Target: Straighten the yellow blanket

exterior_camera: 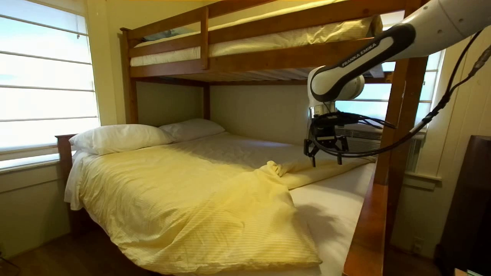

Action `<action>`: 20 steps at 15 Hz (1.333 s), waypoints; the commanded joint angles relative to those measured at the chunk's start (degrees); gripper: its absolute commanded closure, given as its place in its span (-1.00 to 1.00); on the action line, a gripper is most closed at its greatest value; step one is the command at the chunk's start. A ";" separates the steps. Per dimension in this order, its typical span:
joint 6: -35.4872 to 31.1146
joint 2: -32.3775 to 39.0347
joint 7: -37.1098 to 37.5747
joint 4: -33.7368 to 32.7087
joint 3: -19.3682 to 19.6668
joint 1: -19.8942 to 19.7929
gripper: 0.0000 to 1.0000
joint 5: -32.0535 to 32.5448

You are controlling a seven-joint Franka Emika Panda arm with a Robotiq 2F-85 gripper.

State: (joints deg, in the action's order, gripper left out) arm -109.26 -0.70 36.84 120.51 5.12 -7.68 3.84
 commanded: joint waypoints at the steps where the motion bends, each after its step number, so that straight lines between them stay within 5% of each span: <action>1: 0.91 13.40 -13.40 -14.25 1.45 -0.26 -1.00 -2.58; 7: 3.31 30.06 -25.53 -32.49 -0.18 -0.53 -1.00 -8.31; 8: -0.06 23.72 -22.88 -24.01 0.90 0.62 -1.00 -5.89; 14: 1.52 29.55 -24.31 -30.77 0.62 0.34 -1.00 -7.14; 20: -17.83 35.84 -30.52 -34.85 1.54 -0.62 -1.00 -2.67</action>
State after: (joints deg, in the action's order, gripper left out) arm -121.08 30.80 9.78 89.44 6.30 -7.76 0.26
